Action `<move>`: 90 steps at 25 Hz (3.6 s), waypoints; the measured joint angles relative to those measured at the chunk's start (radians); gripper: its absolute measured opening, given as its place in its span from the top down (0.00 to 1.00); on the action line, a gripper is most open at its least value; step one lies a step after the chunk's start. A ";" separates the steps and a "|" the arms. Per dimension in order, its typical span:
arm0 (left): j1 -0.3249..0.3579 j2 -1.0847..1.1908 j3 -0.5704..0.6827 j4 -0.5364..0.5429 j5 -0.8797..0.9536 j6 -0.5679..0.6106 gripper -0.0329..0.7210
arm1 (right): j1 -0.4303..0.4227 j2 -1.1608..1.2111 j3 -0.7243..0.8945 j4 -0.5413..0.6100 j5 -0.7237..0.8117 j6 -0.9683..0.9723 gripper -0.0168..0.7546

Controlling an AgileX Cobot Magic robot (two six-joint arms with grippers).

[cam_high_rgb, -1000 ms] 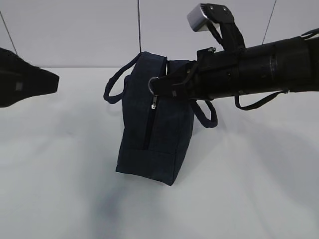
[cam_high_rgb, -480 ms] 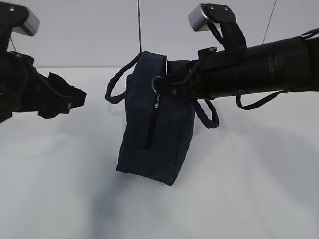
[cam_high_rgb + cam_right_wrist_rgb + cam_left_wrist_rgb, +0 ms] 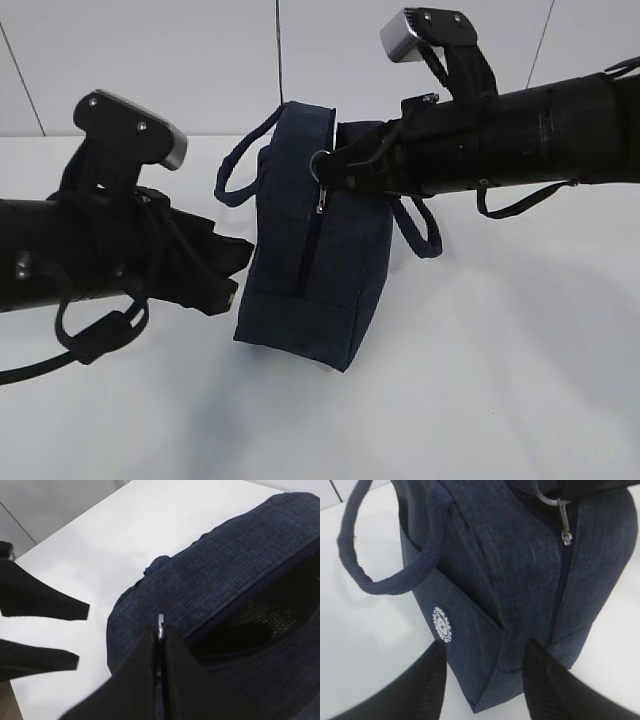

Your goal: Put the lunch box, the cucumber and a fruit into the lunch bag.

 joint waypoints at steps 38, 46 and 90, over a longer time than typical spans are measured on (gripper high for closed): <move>-0.048 0.181 -0.061 -0.029 -0.191 0.000 0.96 | 0.000 0.000 -0.008 0.013 -0.018 0.017 0.97; -0.048 0.169 -0.064 -0.049 -0.113 0.000 0.96 | 0.000 0.000 -0.059 0.025 -0.054 0.018 0.97; -0.050 -0.179 0.052 -0.098 0.278 0.000 0.96 | -0.061 0.346 -0.345 0.037 -0.239 -0.032 0.97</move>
